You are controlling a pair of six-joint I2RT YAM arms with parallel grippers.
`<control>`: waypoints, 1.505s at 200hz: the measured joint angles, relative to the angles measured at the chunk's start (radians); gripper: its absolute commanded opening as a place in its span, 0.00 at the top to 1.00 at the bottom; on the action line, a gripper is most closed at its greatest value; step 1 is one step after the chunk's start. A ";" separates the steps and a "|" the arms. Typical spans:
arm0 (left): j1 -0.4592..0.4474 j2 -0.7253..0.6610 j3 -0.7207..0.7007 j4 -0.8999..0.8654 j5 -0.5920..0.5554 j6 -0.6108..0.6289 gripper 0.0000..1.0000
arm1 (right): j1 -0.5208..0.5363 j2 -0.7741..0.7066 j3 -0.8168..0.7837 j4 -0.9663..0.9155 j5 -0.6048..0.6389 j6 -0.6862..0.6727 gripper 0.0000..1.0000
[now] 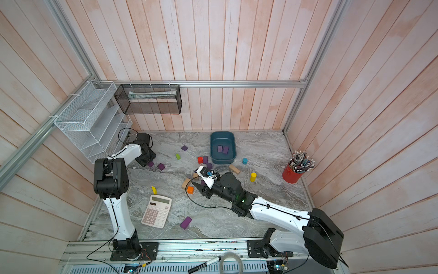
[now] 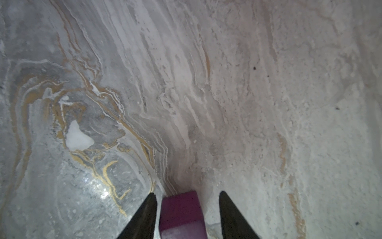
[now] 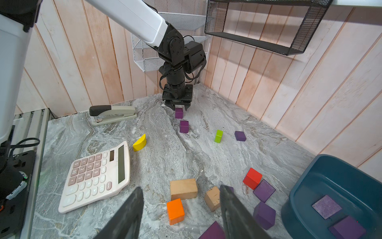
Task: Pick purple bricks into the storage bin
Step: Pick up the building block from the center of the board.
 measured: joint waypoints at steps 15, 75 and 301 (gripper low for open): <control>0.000 0.000 0.000 0.000 0.005 0.000 0.49 | 0.000 0.000 0.000 -0.001 0.000 0.000 0.39; 0.000 0.000 -0.001 -0.008 0.019 0.000 0.49 | 0.001 0.005 0.002 -0.002 0.004 0.000 0.39; -0.058 -0.121 -0.033 -0.020 0.054 0.085 0.69 | 0.001 0.018 0.016 -0.006 0.090 0.034 0.39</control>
